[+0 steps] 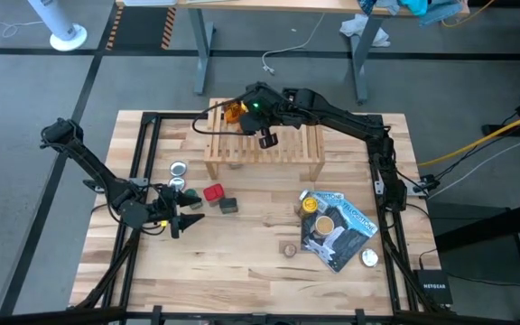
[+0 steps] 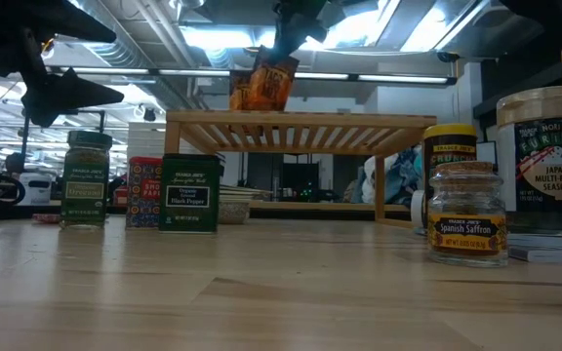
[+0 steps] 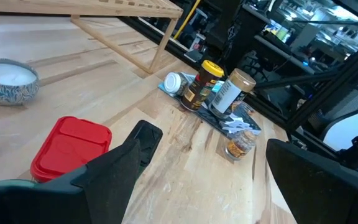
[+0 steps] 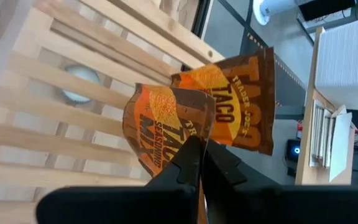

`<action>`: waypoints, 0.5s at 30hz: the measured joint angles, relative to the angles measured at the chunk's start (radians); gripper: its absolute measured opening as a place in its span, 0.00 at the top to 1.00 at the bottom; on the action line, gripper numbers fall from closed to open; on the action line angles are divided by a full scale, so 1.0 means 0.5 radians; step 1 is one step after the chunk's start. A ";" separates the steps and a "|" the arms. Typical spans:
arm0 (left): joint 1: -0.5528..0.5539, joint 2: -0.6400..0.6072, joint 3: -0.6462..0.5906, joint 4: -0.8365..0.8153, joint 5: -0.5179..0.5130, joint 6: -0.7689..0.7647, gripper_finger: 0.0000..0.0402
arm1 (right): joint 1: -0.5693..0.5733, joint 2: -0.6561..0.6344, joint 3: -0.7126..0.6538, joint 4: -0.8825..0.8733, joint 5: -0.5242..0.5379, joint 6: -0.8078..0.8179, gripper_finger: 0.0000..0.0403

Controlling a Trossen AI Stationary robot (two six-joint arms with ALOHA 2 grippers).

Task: Shelf spices
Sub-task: Put the orange seasoning pack on the shelf

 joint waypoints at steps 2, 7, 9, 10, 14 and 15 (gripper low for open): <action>0.000 0.001 0.000 -0.001 0.000 0.000 0.15 | 0.001 0.000 0.000 0.015 -0.014 0.000 0.96; 0.000 0.001 0.000 -0.001 0.000 0.000 0.15 | 0.001 0.001 0.000 0.092 -0.014 0.000 0.96; 0.000 0.001 0.000 -0.001 0.000 0.000 0.15 | 0.001 0.001 0.000 0.117 -0.014 0.000 0.96; 0.000 0.001 0.000 -0.001 0.000 0.000 0.15 | 0.001 0.001 0.000 0.117 -0.014 0.000 0.96; 0.000 0.000 0.000 -0.001 0.000 0.000 0.15 | 0.000 0.001 0.000 0.138 -0.014 0.000 0.96; 0.000 0.001 0.000 -0.002 0.000 0.000 0.15 | 0.000 0.001 0.000 0.152 -0.015 0.000 0.96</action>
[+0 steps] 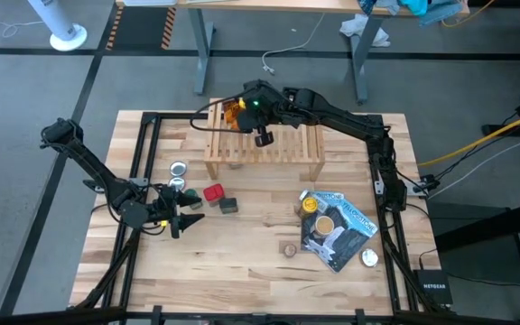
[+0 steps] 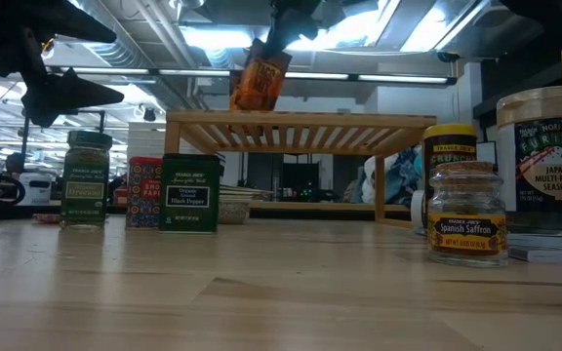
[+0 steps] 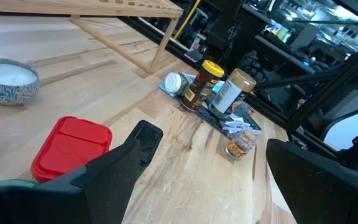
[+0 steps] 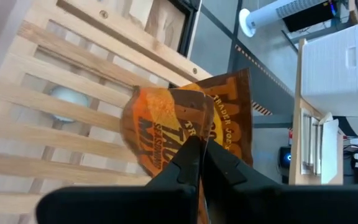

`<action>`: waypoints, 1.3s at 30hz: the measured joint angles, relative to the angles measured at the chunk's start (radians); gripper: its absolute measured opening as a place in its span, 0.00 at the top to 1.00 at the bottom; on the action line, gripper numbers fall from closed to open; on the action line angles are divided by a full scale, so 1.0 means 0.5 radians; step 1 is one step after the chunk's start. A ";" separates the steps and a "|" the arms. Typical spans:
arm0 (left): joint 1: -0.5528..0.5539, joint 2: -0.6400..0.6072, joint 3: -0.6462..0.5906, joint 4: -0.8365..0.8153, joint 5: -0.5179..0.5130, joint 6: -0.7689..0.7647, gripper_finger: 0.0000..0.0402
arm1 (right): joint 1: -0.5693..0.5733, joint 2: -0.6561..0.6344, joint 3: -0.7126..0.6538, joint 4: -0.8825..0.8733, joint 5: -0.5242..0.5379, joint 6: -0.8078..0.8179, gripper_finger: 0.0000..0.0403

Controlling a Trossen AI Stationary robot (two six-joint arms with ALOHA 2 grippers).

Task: Shelf spices
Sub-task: Put the orange seasoning pack on the shelf

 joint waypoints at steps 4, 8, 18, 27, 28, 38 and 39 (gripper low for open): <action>0.000 0.000 0.000 0.000 0.000 0.000 0.15 | 0.000 0.000 0.000 0.012 -0.020 0.000 0.96; 0.000 0.000 0.000 0.000 0.000 0.000 0.15 | 0.000 0.000 0.000 -0.010 -0.047 0.001 0.96; 0.000 0.000 0.000 0.000 0.000 0.000 0.15 | -0.002 0.000 0.000 -0.128 -0.081 0.052 0.96; 0.000 0.000 0.000 0.000 0.001 0.000 0.15 | -0.057 0.000 -0.014 -0.200 -0.244 0.053 0.96; 0.000 0.000 0.000 0.000 0.001 0.000 0.15 | -0.057 0.000 -0.018 -0.202 -0.240 0.053 0.96; 0.000 0.000 0.000 -0.001 0.001 0.000 0.15 | -0.062 0.001 -0.018 -0.168 -0.190 -0.019 0.96; 0.000 0.000 0.000 -0.001 0.001 0.000 0.15 | -0.067 0.001 -0.018 -0.166 -0.191 -0.037 0.96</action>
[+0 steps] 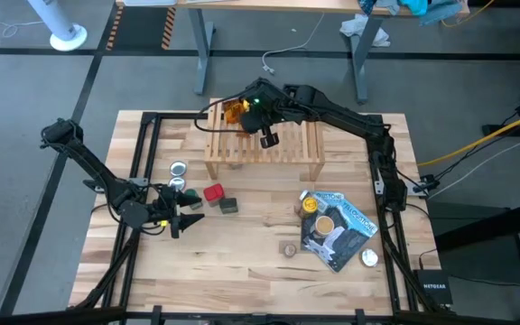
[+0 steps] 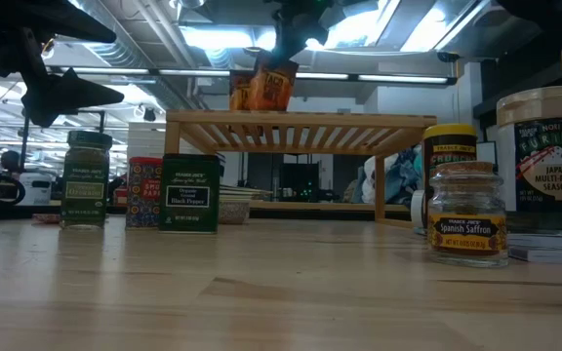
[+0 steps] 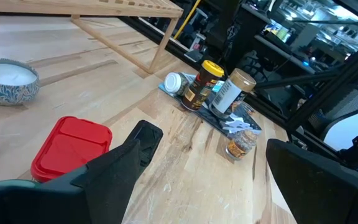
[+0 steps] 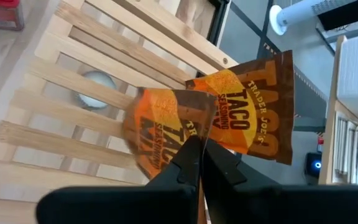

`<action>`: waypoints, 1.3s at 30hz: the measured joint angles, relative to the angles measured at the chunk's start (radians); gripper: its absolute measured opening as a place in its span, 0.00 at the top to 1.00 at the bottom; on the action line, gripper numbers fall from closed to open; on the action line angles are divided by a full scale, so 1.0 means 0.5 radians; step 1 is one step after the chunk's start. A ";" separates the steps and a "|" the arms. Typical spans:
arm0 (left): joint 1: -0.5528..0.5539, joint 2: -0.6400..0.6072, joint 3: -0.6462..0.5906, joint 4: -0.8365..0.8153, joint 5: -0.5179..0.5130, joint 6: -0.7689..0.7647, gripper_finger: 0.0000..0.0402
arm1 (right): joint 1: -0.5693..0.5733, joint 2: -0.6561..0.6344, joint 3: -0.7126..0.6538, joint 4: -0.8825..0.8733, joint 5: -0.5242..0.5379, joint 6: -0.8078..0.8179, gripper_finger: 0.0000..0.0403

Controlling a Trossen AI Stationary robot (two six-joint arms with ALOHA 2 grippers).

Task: Shelf spices
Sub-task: Put the orange seasoning pack on the shelf

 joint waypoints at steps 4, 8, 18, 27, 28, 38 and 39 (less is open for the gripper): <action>0.000 -0.001 0.000 0.000 0.000 0.000 0.15 | -0.003 0.028 0.000 0.007 0.036 -0.030 0.96; 0.000 0.000 0.000 -0.002 0.000 0.000 0.15 | -0.001 0.062 -0.002 0.008 0.052 -0.084 0.96; 0.000 0.000 0.000 -0.020 0.000 0.000 0.15 | 0.000 0.085 0.000 0.030 0.039 -0.111 0.96; 0.000 0.000 -0.001 -0.133 0.000 0.000 0.15 | 0.000 0.084 0.000 0.030 0.036 -0.108 0.96; 0.000 0.000 -0.001 -0.137 0.000 0.000 0.15 | 0.000 0.084 0.000 0.030 0.036 -0.108 0.96; 0.000 0.000 -0.001 -0.215 0.000 0.000 0.15 | 0.000 0.080 0.000 0.060 0.035 -0.105 0.84; 0.000 0.000 -0.001 -0.224 0.000 0.000 0.15 | 0.000 0.080 0.000 0.061 0.038 -0.105 0.81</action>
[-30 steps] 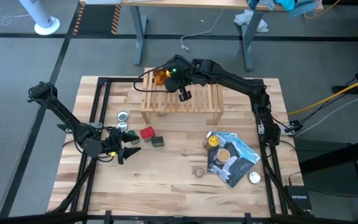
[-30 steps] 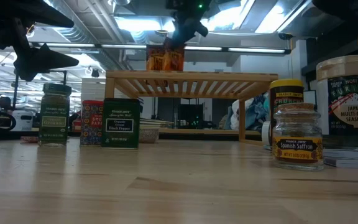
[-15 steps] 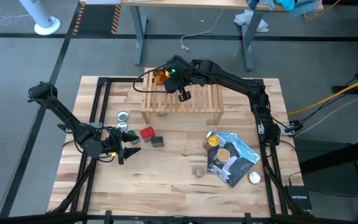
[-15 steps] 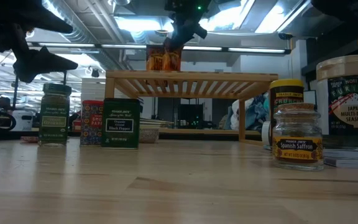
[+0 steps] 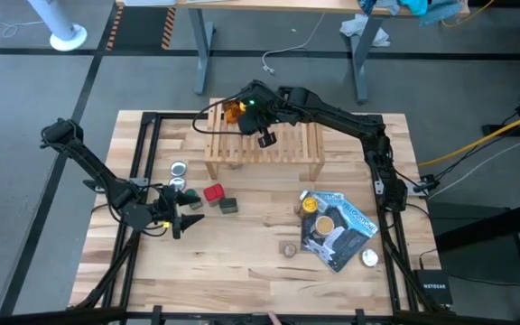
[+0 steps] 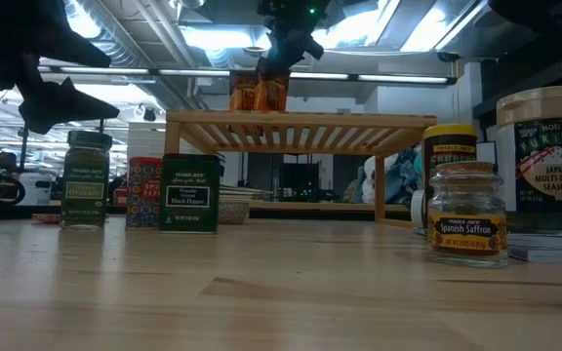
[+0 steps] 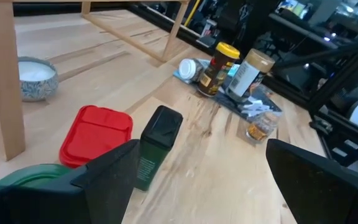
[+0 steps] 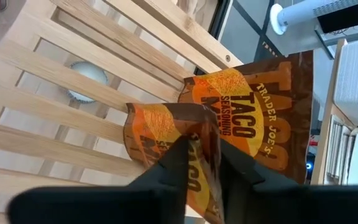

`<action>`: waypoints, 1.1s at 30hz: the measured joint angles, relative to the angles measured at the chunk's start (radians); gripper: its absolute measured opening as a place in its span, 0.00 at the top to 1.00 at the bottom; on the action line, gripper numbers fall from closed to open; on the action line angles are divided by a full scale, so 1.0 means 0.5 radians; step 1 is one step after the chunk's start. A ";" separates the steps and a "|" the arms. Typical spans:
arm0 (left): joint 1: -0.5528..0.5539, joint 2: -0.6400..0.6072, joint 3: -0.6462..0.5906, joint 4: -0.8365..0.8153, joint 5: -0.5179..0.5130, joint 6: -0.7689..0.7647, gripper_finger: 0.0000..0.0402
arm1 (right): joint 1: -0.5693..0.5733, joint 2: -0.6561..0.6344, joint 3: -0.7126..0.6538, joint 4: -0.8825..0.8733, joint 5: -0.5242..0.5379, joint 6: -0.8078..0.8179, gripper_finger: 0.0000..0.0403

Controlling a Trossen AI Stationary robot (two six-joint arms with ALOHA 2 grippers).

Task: Shelf spices
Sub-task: Put the orange seasoning pack on the shelf, then put the red seasoning can on the shelf

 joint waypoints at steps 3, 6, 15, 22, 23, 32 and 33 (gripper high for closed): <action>0.000 0.000 0.000 -0.005 0.000 0.000 0.15 | 0.000 0.000 0.000 0.000 0.012 0.000 0.75; 0.000 -0.001 0.000 -0.022 0.000 0.000 0.15 | 0.001 0.000 0.000 0.007 0.031 0.000 0.70; 0.000 0.000 0.000 -0.060 0.000 0.000 0.15 | 0.001 -0.001 0.014 -0.002 0.088 0.001 0.67; 0.000 0.000 0.000 -0.059 0.000 0.000 0.15 | 0.002 -0.031 0.020 0.047 0.154 0.008 0.67; 0.000 0.000 0.000 -0.060 0.000 0.000 0.15 | 0.002 -0.037 0.020 0.042 0.157 0.008 0.67; 0.000 0.000 0.000 -0.060 0.000 0.000 0.15 | 0.002 -0.106 0.022 0.039 0.192 0.011 0.67; 0.000 0.000 0.000 -0.059 0.000 0.000 0.15 | 0.003 -0.120 0.022 0.040 0.212 0.021 0.67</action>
